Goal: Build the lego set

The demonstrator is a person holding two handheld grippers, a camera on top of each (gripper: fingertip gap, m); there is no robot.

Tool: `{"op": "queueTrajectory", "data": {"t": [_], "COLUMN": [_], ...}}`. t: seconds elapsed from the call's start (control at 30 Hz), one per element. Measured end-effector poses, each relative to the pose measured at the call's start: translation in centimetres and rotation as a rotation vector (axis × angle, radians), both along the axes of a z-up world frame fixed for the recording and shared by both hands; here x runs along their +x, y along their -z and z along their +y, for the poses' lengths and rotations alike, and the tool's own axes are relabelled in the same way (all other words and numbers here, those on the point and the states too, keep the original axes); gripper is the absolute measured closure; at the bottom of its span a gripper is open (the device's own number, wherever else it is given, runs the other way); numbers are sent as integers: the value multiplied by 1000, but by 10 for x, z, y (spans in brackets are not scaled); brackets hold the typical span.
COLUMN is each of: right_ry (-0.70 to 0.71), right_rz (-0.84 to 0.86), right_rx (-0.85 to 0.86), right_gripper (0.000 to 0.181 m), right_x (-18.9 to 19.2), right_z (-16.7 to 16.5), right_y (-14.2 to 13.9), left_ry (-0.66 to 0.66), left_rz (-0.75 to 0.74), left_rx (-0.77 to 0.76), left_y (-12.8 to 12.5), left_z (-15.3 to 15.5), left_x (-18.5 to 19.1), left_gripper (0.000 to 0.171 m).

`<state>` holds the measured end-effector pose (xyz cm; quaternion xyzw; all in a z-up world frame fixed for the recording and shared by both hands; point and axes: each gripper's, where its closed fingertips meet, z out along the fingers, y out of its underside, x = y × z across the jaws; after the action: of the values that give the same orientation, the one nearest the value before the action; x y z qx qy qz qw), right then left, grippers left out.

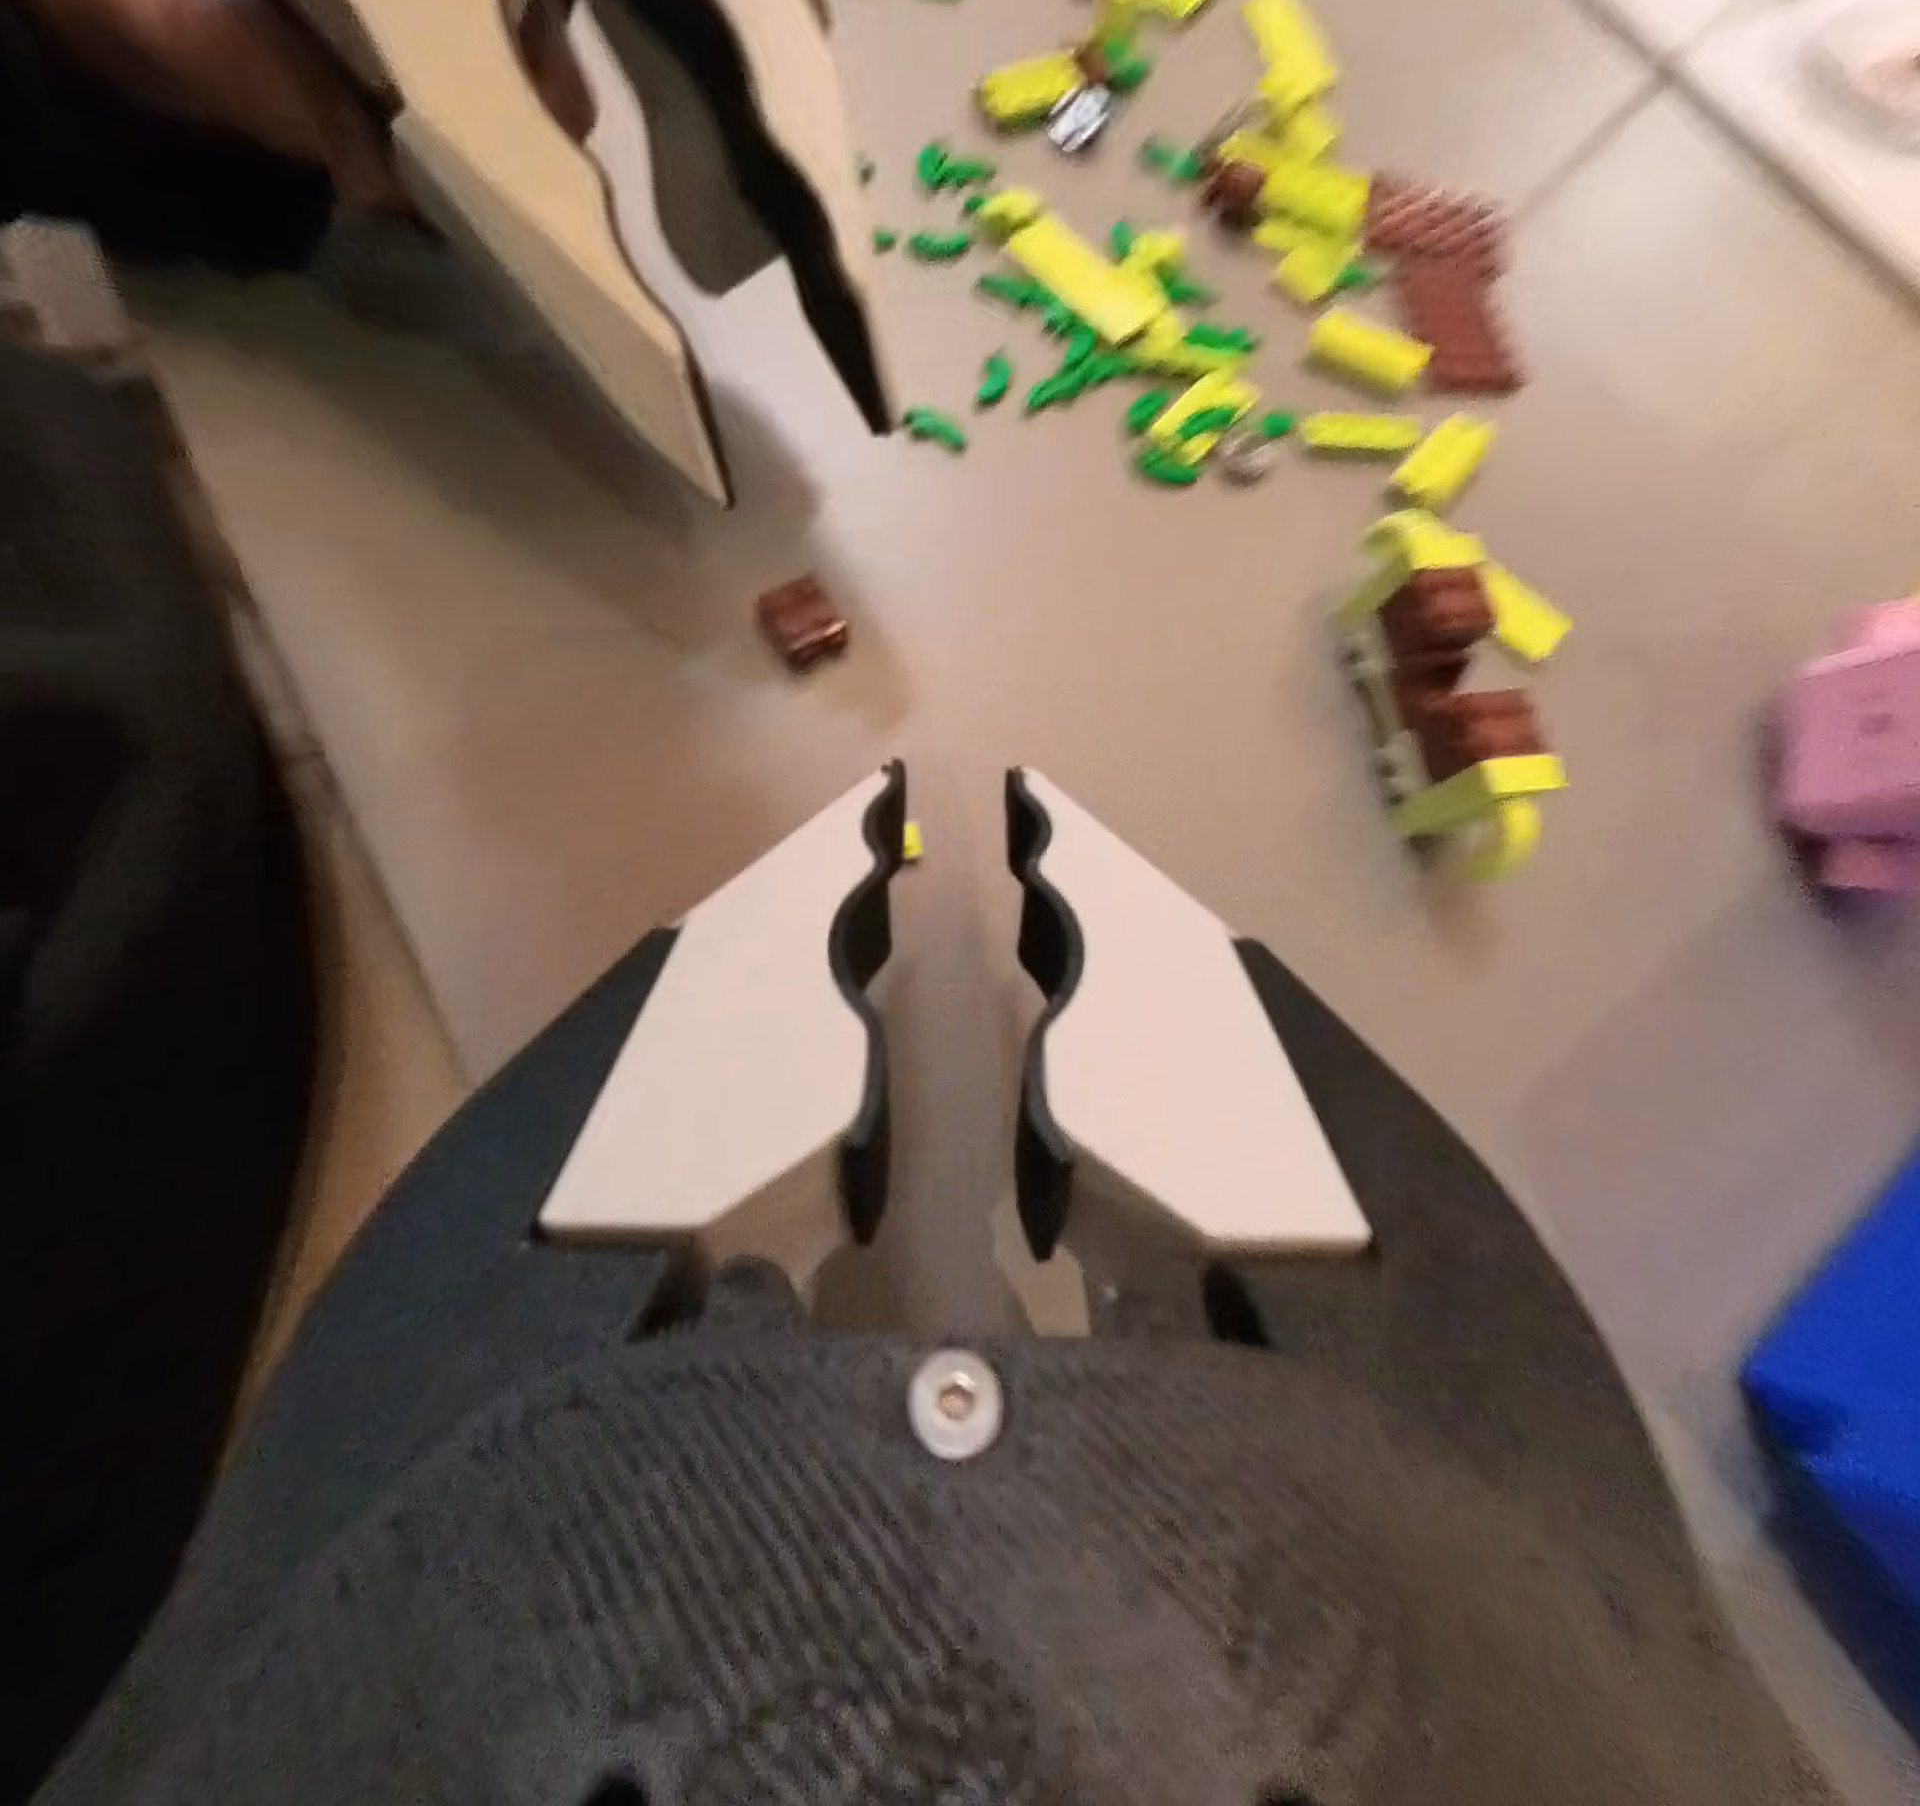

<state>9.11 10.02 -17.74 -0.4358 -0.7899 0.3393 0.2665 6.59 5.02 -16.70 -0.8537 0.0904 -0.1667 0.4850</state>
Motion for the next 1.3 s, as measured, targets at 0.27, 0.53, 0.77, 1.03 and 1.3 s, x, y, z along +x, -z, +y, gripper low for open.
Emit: {"op": "queueTrajectory", "data": {"t": [0.27, 0.53, 0.77, 1.03, 1.3], "right_ry": [-115, -150, -161, -165, -174], "right_rz": [-174, -289, -365, -410, -376], "right_rx": [49, 130, 133, 133, 50], "right_gripper": [159, 160, 161, 168, 168], "right_x": [15, 12, 12, 12, 7], "right_z": [-11, -10, -11, -13, -20], "right_y": [23, 31, 35, 38, 30], "left_ry": [27, 36, 37, 44, 51], "left_rz": [161, 153, 156, 130, 119], "left_rx": [-74, -106, -112, -121, -136], "left_y": [21, 29, 30, 31, 33], "left_z": [0, 1, 1, 0, 0], "left_x": [3, 5, 5, 6, 6], "left_gripper": [138, 136, 136, 136, 136]}}
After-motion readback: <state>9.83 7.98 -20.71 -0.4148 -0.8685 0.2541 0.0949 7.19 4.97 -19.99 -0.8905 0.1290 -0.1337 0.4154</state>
